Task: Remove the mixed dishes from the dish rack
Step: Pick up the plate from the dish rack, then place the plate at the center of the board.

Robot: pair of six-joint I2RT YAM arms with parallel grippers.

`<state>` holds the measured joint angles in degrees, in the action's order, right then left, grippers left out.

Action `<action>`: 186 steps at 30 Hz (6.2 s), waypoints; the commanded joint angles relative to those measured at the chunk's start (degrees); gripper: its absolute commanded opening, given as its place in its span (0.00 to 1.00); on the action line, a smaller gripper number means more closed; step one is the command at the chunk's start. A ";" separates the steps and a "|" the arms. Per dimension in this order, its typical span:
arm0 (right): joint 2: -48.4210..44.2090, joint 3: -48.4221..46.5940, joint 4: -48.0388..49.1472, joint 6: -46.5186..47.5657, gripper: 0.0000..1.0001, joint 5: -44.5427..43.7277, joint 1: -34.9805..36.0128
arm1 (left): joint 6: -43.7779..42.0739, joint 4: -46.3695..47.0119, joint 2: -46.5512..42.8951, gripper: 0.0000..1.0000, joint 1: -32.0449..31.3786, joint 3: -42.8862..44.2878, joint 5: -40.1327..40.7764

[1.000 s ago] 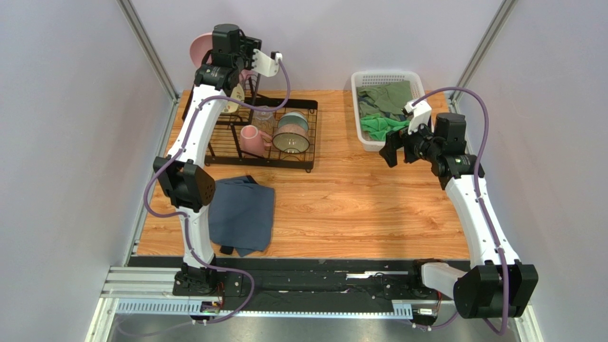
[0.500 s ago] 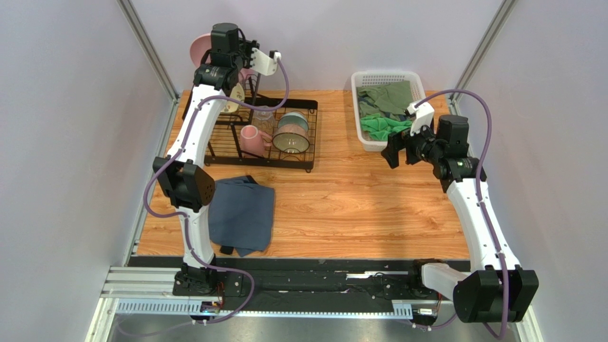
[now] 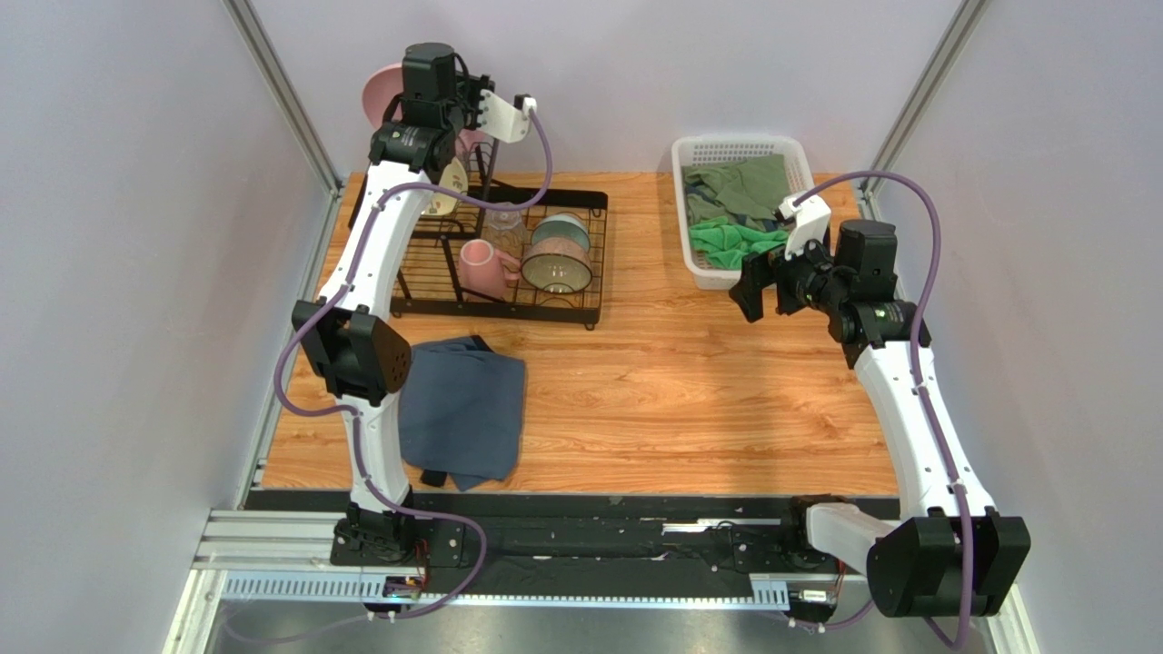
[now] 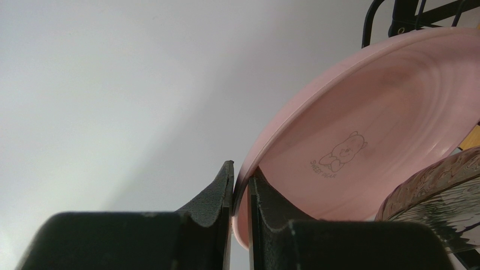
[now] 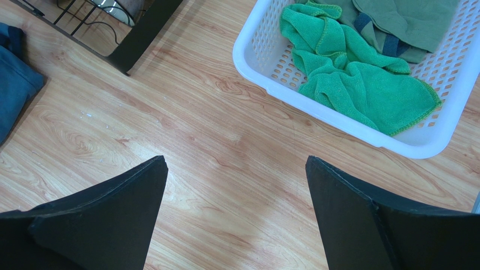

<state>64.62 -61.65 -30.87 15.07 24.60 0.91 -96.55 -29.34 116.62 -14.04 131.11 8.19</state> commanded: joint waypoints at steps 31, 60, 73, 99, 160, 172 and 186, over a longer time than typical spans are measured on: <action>-1.16 0.39 2.05 0.49 1.00 1.33 -0.38 | 3.12 13.70 -9.04 0.00 -0.46 0.11 -1.33; -6.87 -3.22 -1.56 -2.85 0.99 -3.33 -0.38 | 62.26 -11.60 -34.35 0.00 -12.32 -12.54 -8.88; -10.22 -4.44 7.66 -13.75 0.79 17.13 -0.38 | 77.39 -11.36 -35.23 0.00 -14.26 -24.58 -24.79; 1.02 -9.27 15.93 -22.36 0.70 19.52 12.97 | 84.86 -3.62 -37.34 0.00 -17.69 -35.22 -26.55; 27.03 -4.80 -25.02 25.34 0.00 30.24 -28.41 | 76.51 -2.91 -54.92 0.89 -13.64 -63.87 -29.54; 37.59 -6.47 -31.62 37.84 0.00 28.14 -37.99 | 76.51 -3.18 -53.43 0.90 -13.29 -64.22 -29.10; 39.35 -3.75 -23.37 34.68 0.02 19.35 -38.17 | 76.25 -3.09 -53.78 0.90 -13.20 -64.49 -29.02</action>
<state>103.42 -65.93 -58.39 50.83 46.06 -37.26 -19.46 -33.95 63.22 -27.59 66.89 -19.86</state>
